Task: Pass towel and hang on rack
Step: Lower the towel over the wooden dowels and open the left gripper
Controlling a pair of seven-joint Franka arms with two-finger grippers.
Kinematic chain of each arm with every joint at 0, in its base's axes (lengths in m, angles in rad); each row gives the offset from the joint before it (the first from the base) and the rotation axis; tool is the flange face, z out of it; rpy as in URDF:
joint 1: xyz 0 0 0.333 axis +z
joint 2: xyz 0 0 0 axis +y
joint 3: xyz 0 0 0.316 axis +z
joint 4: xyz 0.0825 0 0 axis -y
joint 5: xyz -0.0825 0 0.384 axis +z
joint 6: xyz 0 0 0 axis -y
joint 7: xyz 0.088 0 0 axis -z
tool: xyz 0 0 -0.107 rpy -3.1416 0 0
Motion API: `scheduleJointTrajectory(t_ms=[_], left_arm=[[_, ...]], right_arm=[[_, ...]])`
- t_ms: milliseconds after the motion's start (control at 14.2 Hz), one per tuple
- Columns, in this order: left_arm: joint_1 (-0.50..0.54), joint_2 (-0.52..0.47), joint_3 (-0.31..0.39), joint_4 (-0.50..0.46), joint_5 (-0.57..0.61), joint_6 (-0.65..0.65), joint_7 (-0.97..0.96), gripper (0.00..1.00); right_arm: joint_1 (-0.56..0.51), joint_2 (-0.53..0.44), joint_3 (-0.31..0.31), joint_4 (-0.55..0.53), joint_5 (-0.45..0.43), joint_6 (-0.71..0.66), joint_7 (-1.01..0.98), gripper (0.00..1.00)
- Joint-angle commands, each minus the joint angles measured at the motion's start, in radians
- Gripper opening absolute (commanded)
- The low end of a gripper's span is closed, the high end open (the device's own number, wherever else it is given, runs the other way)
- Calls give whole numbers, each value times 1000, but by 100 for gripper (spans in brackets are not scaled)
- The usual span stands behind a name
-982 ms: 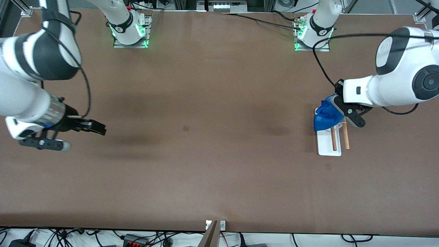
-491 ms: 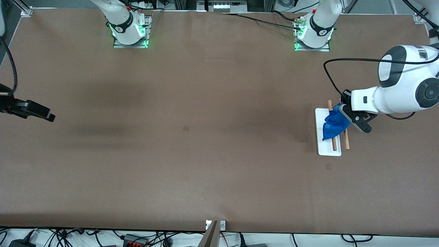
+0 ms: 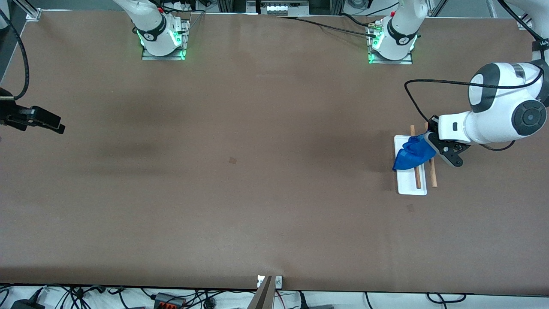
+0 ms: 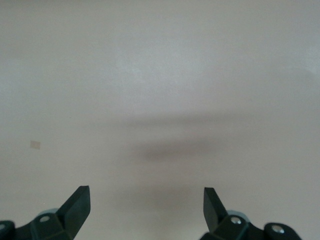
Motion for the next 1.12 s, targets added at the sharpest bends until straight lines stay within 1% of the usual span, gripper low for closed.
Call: scheduleJointTrajectory(t_ms=[0,140,211,281,421,561,632,702,1053], left_arm=[[43,1,-15,-24,21,47,42,8],[57,14,-15,-24,24,63,78,8],[56,21,-15,-22,34,69,78,10],[57,31,-16,-21,58,73,81,20],[57,32,-16,-16,67,86,111,22],[63,40,-15,-9,67,86,139,29],[65,40,-16,-7,66,87,136,47],[65,38,-15,-5,66,86,136,99],[65,35,-16,51,67,41,142,100]], right_arm=[[-1,-153,6,-231,-18,109,-6,100],[-1,-166,6,-245,-19,101,-8,100],[-2,-157,7,-238,-19,102,-24,100],[-2,-149,7,-221,-19,102,-26,100],[-2,-147,6,-209,-15,99,-29,100],[-2,-147,6,-209,-15,99,-28,100],[-2,-147,6,-209,-13,101,-26,100],[-2,-147,7,-207,-13,99,-26,100],[-1,-146,6,-207,-12,102,-19,100]])
